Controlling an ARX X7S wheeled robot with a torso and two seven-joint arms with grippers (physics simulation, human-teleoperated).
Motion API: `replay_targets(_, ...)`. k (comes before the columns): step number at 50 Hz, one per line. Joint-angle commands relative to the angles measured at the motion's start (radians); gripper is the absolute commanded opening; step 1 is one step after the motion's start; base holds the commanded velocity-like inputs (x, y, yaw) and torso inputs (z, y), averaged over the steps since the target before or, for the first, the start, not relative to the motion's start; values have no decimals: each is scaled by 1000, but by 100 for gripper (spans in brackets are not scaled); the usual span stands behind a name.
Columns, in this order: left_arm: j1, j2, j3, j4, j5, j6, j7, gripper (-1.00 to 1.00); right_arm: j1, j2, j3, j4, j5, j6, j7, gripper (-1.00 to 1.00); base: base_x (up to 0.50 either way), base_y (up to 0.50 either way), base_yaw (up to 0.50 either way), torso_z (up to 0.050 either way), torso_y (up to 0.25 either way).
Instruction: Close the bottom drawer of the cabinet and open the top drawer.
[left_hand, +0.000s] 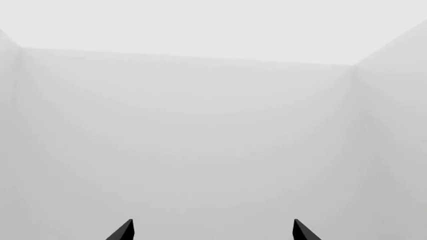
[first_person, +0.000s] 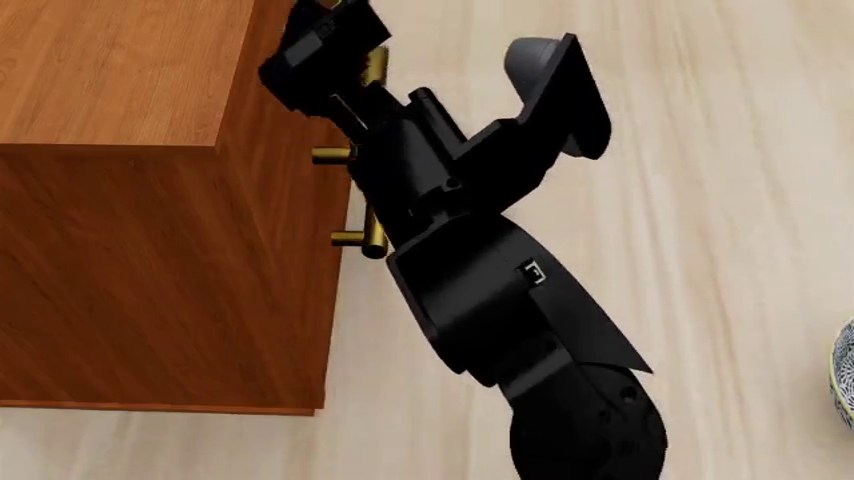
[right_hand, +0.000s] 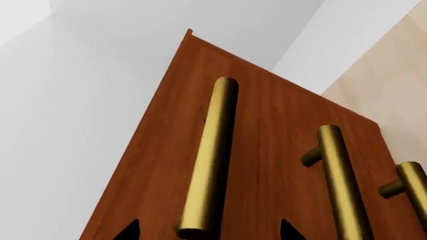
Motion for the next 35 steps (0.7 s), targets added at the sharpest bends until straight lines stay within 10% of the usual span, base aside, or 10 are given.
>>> replay_targets(1,-1,-4,1,-3,0,4,0,100,19,-15,-29,37,7,11,-24,100,0,0,0,0,0)
replay_targets(27,-1,-10,8,-10,1,13,-2,100,55,-15,-55,91,18,-7,-50,100,1,1,2,0,0)
replay_targets(28,0,-10,8,-10,1,13,-2,100,53,-15,-55,89,18,-10,-47,-100,0,3,0,0,0)
replay_targets(35,4,-9,13,-10,3,18,-3,100,49,-8,-56,68,25,-17,-37,-100,0,0,0,0,0)
